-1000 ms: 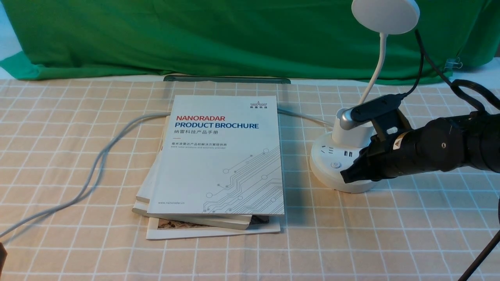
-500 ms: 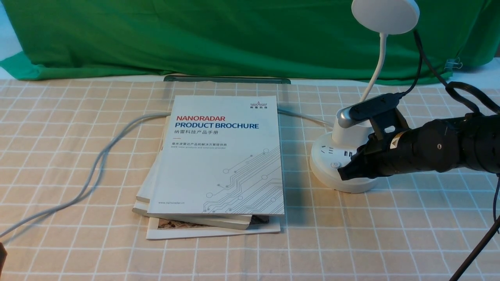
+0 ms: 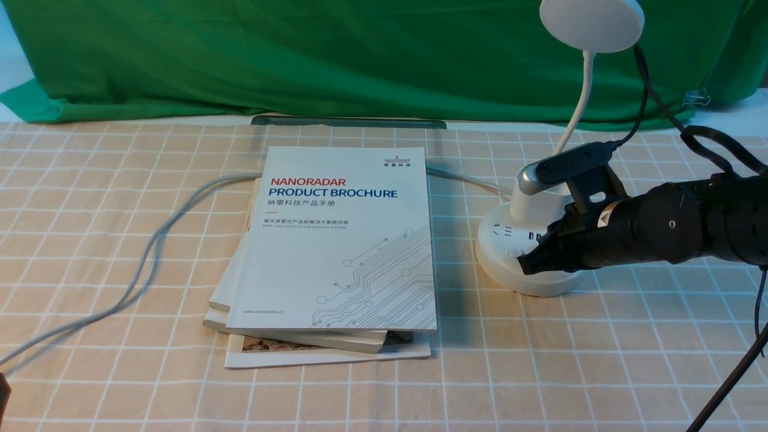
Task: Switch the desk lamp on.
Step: Use the right arm to press the button switch on the lamp holder
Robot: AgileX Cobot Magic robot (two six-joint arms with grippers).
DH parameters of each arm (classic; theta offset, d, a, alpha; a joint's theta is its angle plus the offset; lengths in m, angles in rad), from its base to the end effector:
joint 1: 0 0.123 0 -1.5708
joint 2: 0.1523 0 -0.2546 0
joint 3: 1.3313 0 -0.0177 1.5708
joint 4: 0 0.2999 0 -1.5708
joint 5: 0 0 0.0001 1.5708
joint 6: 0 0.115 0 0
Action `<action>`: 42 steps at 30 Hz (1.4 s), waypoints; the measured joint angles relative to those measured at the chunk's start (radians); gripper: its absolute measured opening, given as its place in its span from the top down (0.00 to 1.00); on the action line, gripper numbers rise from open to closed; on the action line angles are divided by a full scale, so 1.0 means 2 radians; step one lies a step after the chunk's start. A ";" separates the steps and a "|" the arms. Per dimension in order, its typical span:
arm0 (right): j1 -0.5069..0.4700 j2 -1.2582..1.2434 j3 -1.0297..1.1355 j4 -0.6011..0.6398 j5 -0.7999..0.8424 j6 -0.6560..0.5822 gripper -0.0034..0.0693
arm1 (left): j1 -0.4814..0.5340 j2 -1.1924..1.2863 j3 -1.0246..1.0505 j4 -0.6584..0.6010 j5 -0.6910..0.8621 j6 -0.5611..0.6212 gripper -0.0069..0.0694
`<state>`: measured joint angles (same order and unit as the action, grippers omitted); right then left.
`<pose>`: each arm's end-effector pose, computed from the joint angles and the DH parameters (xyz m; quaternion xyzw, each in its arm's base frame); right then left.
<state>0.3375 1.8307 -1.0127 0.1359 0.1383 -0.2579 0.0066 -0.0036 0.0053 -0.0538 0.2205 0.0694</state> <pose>0.3875 0.1383 0.0815 -0.2175 0.9133 0.0455 0.3414 0.1594 -0.0003 0.1884 0.0077 0.7530 0.0033 0.6579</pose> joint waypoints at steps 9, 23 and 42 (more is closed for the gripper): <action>0.000 -0.045 -0.087 0.000 0.156 -0.014 0.92 | 0.000 0.000 0.000 0.000 0.000 0.000 0.88; -0.003 0.008 -0.102 -0.004 0.219 -0.014 0.92 | 0.000 0.000 0.000 0.000 0.000 0.000 0.88; -0.015 0.030 -0.112 -0.006 0.223 -0.013 0.92 | 0.000 0.000 0.000 0.000 0.000 0.000 0.88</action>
<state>0.3072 1.8899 -1.2375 0.1237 0.5841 -0.2835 0.0066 -0.0036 0.0053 -0.0538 0.2205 0.0694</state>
